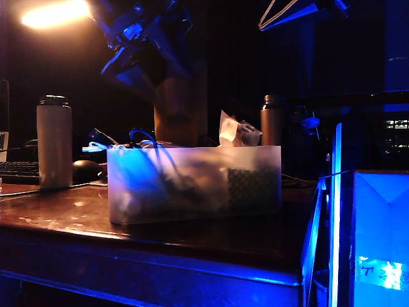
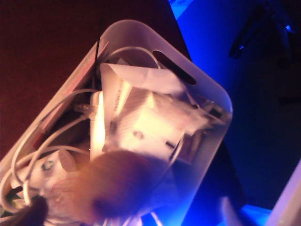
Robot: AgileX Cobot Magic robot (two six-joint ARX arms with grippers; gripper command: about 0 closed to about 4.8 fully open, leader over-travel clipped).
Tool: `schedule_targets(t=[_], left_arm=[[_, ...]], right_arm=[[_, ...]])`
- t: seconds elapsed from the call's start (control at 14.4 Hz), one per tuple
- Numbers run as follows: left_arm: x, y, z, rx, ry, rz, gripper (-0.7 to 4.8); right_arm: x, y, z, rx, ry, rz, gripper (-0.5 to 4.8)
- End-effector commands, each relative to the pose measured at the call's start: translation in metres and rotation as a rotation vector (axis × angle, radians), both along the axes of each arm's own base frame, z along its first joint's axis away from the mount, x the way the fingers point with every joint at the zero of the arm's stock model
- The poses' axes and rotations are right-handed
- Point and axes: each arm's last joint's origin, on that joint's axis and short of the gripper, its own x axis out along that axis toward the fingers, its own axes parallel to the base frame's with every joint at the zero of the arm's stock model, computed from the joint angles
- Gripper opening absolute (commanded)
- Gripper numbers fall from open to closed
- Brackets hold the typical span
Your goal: Pick up the kiwi and place it into the translucent box.
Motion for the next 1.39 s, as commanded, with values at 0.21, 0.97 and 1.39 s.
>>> schedule_targets(t=[0.21, 0.97, 1.39], left_arm=[[0.0, 0.0, 0.004, 0.016, -0.035, 0.011, 0.75], [-0.155, 0.074, 0.167, -0.324, -0.487, 0.14, -0.03], [-0.295, 0.144, 0.19, -0.383, -0.651, 0.234, -0.03]], right_arm=[[-0.002, 0.0, 0.004, 0.008, -0.021, 0.009, -0.01], [-0.105, -0.047, 0.072, 0.024, -0.412, -0.129, -0.01], [-0.162, -0.072, 0.019, 0.089, -0.506, -0.223, -0.01]])
